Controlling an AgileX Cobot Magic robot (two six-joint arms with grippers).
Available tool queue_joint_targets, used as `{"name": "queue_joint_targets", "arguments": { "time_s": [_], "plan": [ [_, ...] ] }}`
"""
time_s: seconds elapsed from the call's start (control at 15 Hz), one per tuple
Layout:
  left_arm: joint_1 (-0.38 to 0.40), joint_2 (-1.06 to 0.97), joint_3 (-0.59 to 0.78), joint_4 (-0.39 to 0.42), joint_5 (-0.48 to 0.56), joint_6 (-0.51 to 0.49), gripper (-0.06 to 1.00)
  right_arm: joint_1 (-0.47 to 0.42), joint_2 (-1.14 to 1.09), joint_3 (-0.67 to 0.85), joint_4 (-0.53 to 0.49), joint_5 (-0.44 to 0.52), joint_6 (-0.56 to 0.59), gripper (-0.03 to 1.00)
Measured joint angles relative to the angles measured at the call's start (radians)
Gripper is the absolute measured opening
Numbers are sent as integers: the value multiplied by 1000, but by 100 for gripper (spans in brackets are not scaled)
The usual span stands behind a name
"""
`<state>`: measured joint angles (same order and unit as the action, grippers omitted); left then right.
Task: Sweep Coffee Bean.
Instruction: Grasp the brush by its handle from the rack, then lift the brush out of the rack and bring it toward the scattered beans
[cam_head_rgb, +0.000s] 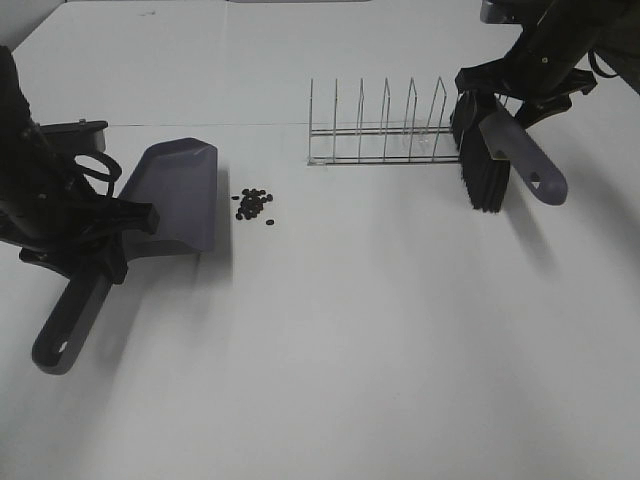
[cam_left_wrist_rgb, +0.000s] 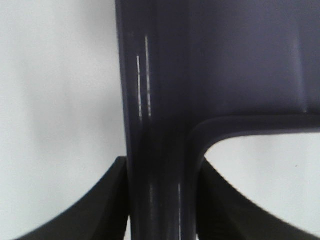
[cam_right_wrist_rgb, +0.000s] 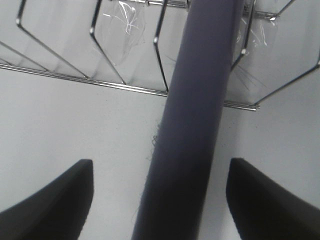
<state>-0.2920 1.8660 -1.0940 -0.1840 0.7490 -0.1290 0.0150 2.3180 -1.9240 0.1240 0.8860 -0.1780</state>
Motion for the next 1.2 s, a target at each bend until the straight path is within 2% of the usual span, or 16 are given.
{"name": "queue_joint_targets", "arguments": {
  "time_s": [0.13,0.2,0.27,0.33,0.4,0.8,0.93,1.2],
  "plan": [
    [0,0,0,0,0,0,33,0,27,0,1,-28,0,61],
    [0,0,0,0,0,0,33,0,34,0,1,-42,0,57],
    [0,0,0,0,0,0,33,0,35,0,1,-52,0,50],
    [0,0,0,0,0,0,33,0,35,0,0,-58,0,35],
    [0,0,0,0,0,0,33,-3,35,0,-8,-59,4,30],
    [0,0,0,0,0,0,33,-6,4,0,-8,-13,34,29],
    [0,0,0,0,0,0,33,-6,-75,0,-8,-8,52,28],
    [0,0,0,0,0,0,33,-4,-216,-1,-3,143,54,28]
  ]
}}
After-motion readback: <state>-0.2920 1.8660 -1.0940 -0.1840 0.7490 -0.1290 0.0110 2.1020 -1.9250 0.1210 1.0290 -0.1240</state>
